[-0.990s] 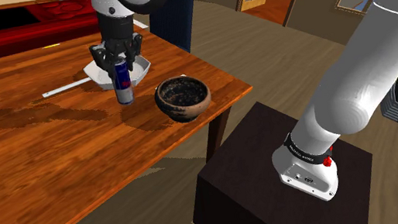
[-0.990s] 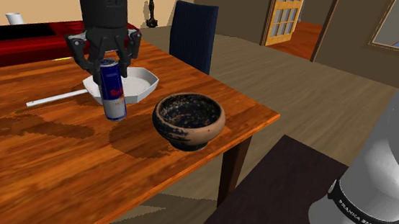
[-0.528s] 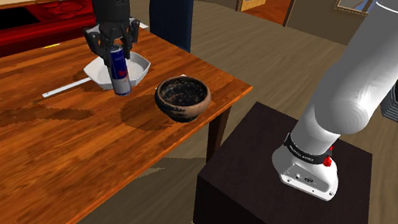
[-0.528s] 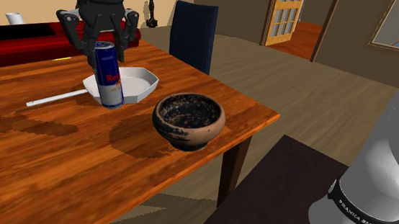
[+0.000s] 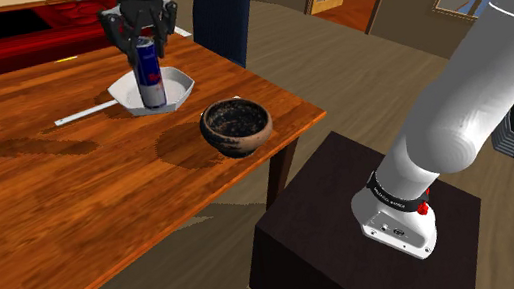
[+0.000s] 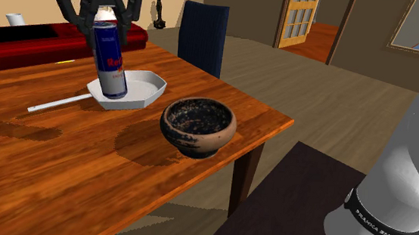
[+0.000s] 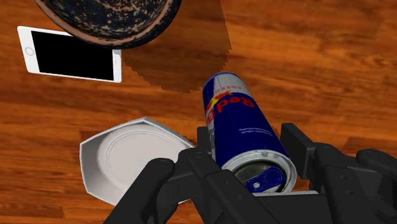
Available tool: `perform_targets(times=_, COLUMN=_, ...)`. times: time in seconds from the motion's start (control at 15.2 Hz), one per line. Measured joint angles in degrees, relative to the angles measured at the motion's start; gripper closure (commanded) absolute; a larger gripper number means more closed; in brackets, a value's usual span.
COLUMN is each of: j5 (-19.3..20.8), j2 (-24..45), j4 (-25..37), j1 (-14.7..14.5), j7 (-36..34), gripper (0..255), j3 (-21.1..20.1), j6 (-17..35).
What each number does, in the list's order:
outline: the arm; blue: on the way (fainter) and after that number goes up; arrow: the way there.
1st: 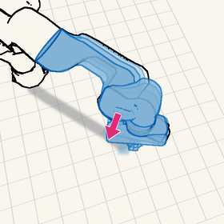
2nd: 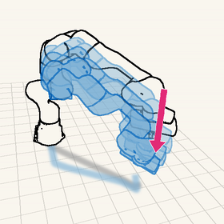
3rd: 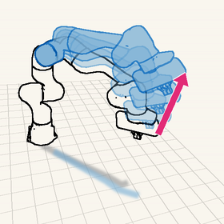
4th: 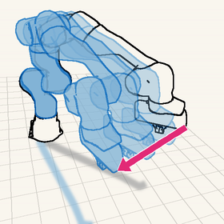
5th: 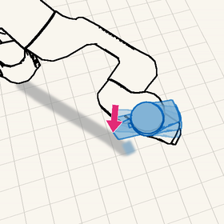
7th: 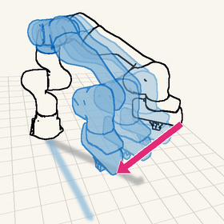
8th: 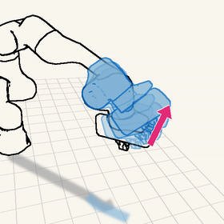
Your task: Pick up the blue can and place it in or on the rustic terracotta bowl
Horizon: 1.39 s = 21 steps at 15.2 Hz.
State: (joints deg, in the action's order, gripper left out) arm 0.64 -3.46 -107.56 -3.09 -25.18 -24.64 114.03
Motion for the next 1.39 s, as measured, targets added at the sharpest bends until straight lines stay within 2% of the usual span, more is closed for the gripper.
perform_targets(times=0.26, j5=-0.6, j2=-1.18, j4=1.28, j1=0.2, j7=0.69, gripper=255, j3=0.32, j6=-2.39)
perform_targets(times=0.66, j5=-5.59, j2=-13.36, j4=-8.44, j1=1.09, j7=7.21, gripper=255, j3=4.28, j6=-4.16)
perform_targets(times=1.12, j5=-8.3, j2=-28.15, j4=-18.47, j1=0.96, j7=14.55, gripper=255, j3=10.63, j6=-9.08)
perform_targets(times=1.39, j5=-8.56, j2=-30.56, j4=-22.01, j1=0.82, j7=15.76, gripper=255, j3=11.56, j6=-8.06)
